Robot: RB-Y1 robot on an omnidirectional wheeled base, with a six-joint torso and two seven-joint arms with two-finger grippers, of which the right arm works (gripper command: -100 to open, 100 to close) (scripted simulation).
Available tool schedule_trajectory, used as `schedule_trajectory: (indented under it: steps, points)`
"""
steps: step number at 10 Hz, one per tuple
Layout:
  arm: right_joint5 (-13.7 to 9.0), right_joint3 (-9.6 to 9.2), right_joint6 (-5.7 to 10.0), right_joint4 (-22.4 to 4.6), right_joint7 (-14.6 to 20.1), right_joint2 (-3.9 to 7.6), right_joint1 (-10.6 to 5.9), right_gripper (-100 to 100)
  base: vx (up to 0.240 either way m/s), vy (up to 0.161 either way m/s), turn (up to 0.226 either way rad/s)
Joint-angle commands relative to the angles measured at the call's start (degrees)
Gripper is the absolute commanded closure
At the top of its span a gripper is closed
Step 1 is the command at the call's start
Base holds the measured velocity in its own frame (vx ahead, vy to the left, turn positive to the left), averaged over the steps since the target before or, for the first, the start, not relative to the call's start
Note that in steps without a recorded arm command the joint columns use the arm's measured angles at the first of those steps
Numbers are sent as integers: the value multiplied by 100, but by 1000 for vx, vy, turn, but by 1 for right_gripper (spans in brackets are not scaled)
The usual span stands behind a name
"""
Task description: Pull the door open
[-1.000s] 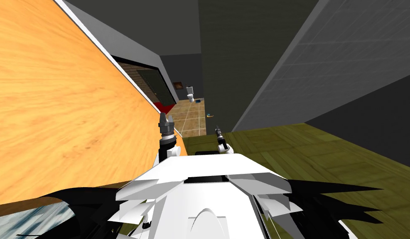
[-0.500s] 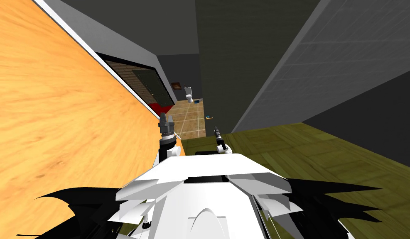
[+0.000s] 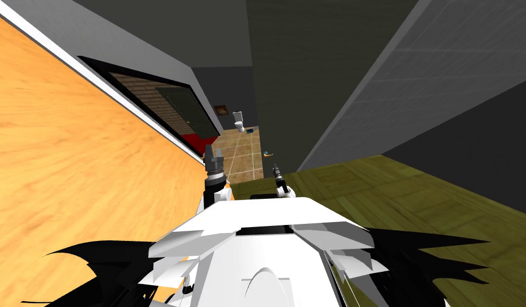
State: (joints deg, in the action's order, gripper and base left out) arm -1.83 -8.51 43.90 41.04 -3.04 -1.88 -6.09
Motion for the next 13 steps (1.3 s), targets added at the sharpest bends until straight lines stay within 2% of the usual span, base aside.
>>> schedule_trajectory:
  steps: [1,3,4,5,6,8,9,10,11,13]
  points:
    - [-7,0,43,-173,8,-50,-80,-100,137,69,-95]
    - [-7,1,61,-203,2,-63,-86,-100,111,96,-70]
    - [-50,48,33,-237,-11,76,-90,-100,-54,-96,214]
    - [-78,81,14,-258,-19,160,-91,-100,-86,-184,212]
    - [-78,81,14,-258,-19,160,-91,-100,-79,-116,86]
    - [-169,196,-45,-321,-49,348,-94,-100,-87,-62,247]
    - [-169,196,-45,-321,-49,348,-94,-100,-41,-32,67]
    - [-241,297,-90,-370,-76,451,-96,-100,-37,-24,258]
    - [-286,365,-116,-398,-94,494,-98,-100,-47,-34,289]
    - [-405,563,-172,-462,-150,498,-103,-100,-47,-37,250]
